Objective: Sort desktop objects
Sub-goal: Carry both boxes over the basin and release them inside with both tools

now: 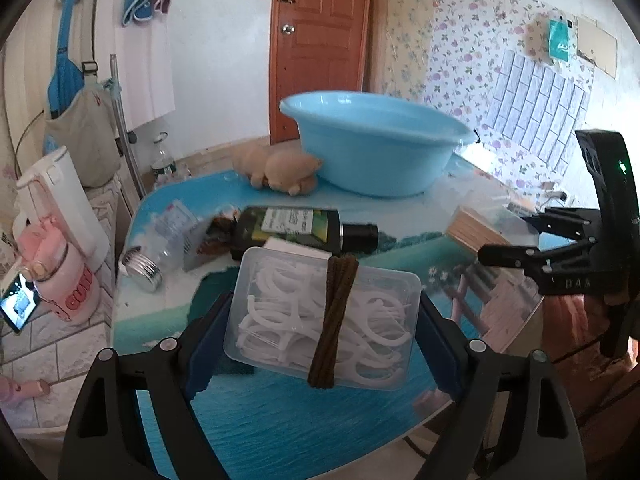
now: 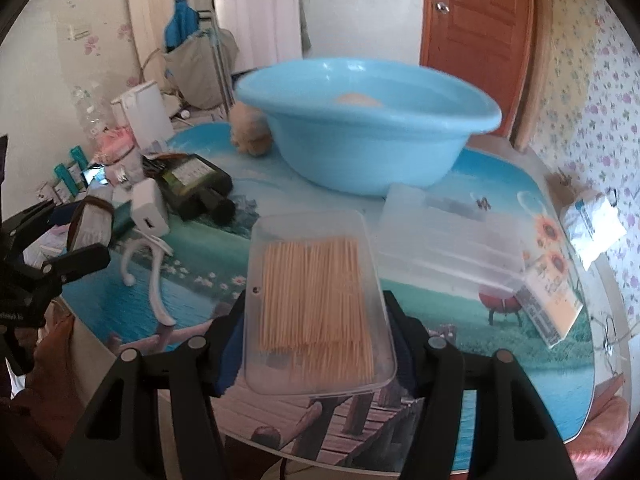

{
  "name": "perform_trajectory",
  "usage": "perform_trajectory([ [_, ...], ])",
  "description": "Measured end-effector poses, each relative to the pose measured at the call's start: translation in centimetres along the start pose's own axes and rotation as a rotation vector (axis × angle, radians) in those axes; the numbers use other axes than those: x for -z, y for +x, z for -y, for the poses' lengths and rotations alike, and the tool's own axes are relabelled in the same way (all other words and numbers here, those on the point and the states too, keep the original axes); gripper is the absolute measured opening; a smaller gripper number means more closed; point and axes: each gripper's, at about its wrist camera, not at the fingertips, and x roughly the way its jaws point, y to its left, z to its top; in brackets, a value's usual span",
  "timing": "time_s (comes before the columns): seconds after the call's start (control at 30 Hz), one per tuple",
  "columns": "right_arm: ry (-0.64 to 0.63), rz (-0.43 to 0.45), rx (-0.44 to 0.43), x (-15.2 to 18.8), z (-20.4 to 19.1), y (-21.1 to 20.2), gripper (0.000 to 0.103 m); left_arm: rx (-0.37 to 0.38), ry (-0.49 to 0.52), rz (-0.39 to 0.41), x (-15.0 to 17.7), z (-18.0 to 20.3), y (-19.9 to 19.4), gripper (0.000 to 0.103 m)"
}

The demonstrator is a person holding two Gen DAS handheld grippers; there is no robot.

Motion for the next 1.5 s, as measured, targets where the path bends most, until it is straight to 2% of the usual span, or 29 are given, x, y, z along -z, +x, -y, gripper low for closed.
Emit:
perform_trajectory([
  [0.57, 0.000, 0.105, -0.047, -0.7, 0.4, -3.3, 0.060, 0.002, -0.036, 0.029, -2.6, 1.1, -1.7, 0.085],
  [0.83, 0.022, 0.151, -0.077, -1.8, 1.1, -4.5, 0.060, 0.009, -0.033, 0.037, -4.9, 2.1, -1.7, 0.085],
  [1.17, 0.018, 0.197, -0.087, -4.5, 2.8, -4.2, 0.060, 0.036, 0.001, 0.038, -8.3, 3.8, 0.7, 0.085],
  [1.5, 0.015, 0.232, -0.054, -7.3, 5.6, -2.6, 0.060, 0.056, 0.025, 0.066, -13.0, 4.2, 4.1, 0.085],
])
